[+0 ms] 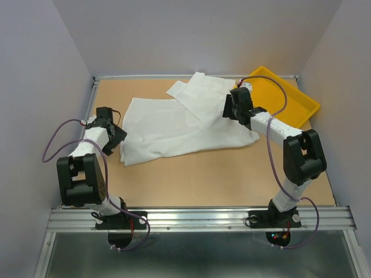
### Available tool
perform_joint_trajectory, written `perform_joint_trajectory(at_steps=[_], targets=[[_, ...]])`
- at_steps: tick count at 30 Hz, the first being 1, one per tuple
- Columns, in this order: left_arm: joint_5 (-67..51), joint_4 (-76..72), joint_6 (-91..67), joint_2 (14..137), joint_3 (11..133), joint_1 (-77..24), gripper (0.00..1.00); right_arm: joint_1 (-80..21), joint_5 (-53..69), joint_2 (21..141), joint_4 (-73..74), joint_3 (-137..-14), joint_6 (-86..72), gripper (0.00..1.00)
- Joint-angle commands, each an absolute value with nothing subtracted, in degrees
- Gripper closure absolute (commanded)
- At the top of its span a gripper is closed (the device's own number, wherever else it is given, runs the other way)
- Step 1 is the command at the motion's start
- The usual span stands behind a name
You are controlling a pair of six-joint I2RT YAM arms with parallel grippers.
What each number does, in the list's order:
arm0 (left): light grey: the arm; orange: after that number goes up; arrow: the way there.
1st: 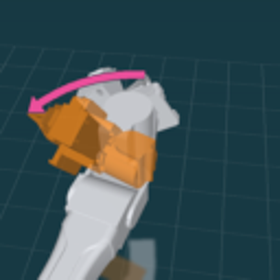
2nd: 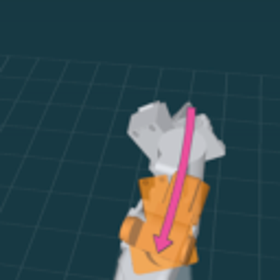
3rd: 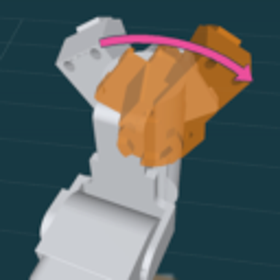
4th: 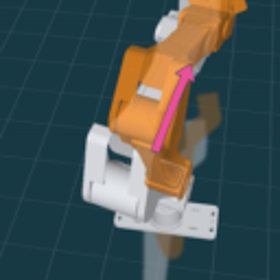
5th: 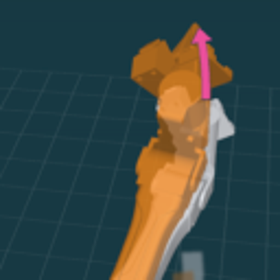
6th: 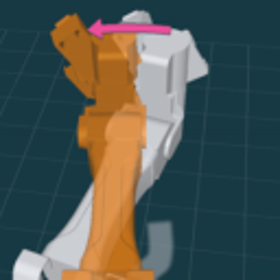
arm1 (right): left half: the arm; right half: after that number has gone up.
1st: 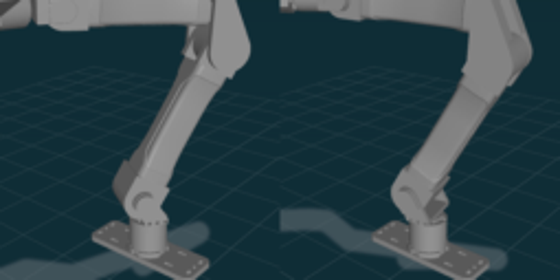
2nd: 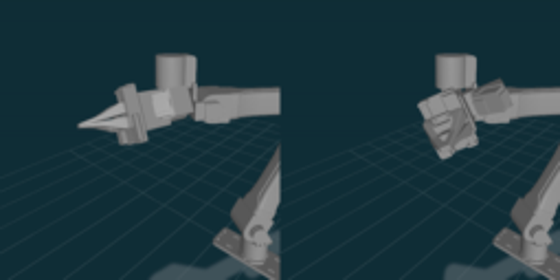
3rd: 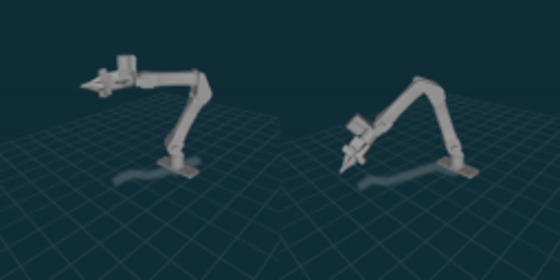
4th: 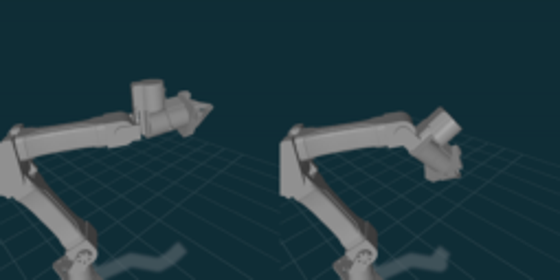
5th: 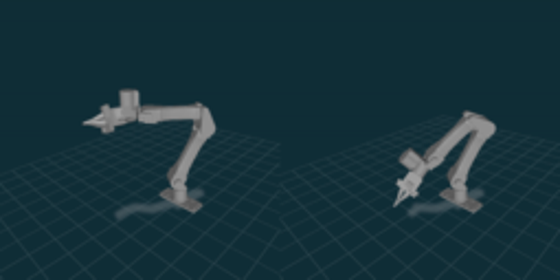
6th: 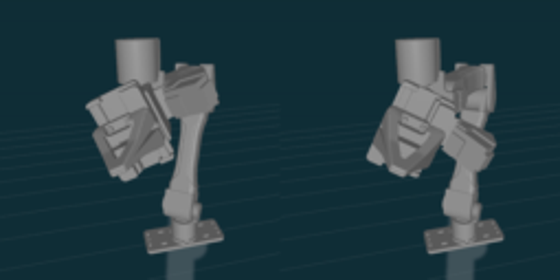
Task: Fold and stack the long sleeve shirts
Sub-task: Fold the shirt
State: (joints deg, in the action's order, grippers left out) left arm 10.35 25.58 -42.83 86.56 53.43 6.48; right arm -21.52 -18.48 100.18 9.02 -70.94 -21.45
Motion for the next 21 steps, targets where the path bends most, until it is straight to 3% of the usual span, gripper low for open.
perform_joint_trajectory(at_steps=[1,5,13,21], targets=[[11.08,25.93,-37.54,78.43,53.54,6.59,0.13,-19.96,-20.3,94.86,12.74,-69.0,-20.48,0.32],[9.15,25.84,-36.91,70.17,47.58,6.59,0.01,-16.71,-16.73,89.31,16.61,-64.52,-23.97,0.27],[1.5,22.33,-40.17,64.94,36.74,5.36,0.06,-3.79,-3.0,80.16,18.54,-50.29,-37.51,0.28],[1.67,19.95,-39.99,69.61,36.48,3.25,0.12,-0.62,-4.04,77.78,17.32,-45.8,-43.15,0.34]])
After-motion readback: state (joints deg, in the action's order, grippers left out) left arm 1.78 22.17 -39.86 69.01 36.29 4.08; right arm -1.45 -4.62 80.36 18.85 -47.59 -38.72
